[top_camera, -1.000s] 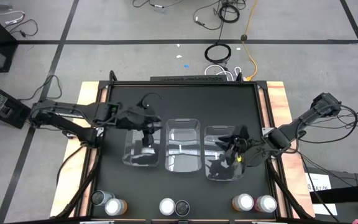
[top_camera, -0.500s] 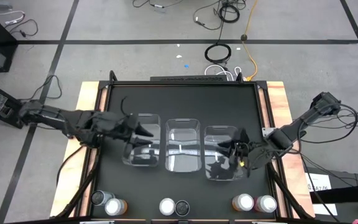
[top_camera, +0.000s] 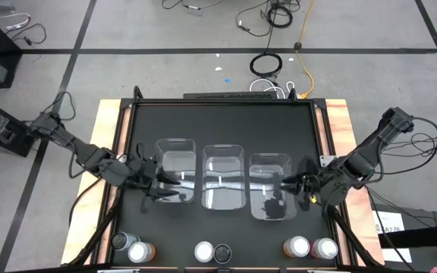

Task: Sort soda cans
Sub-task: Put the right orange soda can into the middle transparent bin

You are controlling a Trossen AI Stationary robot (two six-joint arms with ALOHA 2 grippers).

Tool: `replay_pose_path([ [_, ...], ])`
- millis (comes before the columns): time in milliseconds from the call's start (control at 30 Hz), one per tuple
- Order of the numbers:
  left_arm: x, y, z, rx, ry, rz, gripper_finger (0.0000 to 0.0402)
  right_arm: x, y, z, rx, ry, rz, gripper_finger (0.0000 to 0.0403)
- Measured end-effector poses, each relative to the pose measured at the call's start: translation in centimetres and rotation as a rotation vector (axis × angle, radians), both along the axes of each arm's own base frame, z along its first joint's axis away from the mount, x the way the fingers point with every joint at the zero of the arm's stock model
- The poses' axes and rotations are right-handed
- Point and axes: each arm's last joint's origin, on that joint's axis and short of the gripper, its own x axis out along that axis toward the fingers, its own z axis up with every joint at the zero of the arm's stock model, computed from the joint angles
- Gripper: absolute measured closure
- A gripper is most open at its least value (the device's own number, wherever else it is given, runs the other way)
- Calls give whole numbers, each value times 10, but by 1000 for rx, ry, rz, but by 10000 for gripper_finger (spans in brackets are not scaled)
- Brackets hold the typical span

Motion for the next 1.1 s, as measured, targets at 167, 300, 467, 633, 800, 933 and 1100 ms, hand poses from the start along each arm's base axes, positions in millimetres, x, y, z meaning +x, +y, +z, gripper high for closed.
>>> replay_pose_path([
  [167, 2, -7, -3, -13, 14, -7, 249, -3, -2, -2, 2, 29, -19, 309],
  [300, 1, -6, -3, 3, 2, 14, 249, -3, -1, -3, 53, 51, -11, 318],
  [467, -4, -2, -18, 1, -67, 5, 249, -5, 1, -4, 125, 80, -22, 330],
  [633, -14, 1, -46, -56, -131, -48, 249, -6, 2, 3, 164, 67, -31, 360],
  [800, -26, 4, -57, -84, -170, -75, 249, -6, 1, 24, 168, 62, -33, 399],
  [933, -37, 9, -54, -78, -163, -88, 249, -6, 1, 38, 135, 131, -71, 401],
  [1100, -51, 18, -50, -77, -163, -91, 249, -8, 1, 47, 120, 265, -131, 402],
])
